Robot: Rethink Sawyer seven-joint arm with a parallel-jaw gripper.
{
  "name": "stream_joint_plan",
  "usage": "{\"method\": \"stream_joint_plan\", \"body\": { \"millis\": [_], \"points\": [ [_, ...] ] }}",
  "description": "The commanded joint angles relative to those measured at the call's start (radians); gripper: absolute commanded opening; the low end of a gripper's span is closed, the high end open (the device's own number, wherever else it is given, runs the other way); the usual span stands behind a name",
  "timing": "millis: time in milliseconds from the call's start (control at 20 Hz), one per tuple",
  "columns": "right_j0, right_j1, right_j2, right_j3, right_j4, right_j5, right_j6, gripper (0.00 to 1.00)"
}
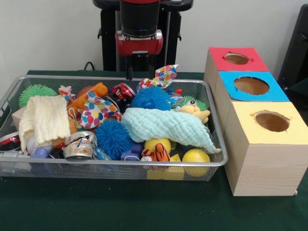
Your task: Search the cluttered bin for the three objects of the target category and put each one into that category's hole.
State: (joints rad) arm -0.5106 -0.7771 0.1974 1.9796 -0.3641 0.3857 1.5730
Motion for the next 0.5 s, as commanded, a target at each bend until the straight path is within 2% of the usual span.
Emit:
{"method": "stream_joint_plan", "body": {
  "millis": [50, 150, 500],
  "points": [
    [0.015, -0.104, 0.088, 0.132, -0.004, -0.027, 0.067, 1.00],
    [0.029, -0.115, 0.080, 0.147, 0.000, -0.036, 0.086, 1.00],
    [0.062, -0.047, 0.040, 0.120, -0.026, -0.114, 0.119, 1.00]
  ]
}}
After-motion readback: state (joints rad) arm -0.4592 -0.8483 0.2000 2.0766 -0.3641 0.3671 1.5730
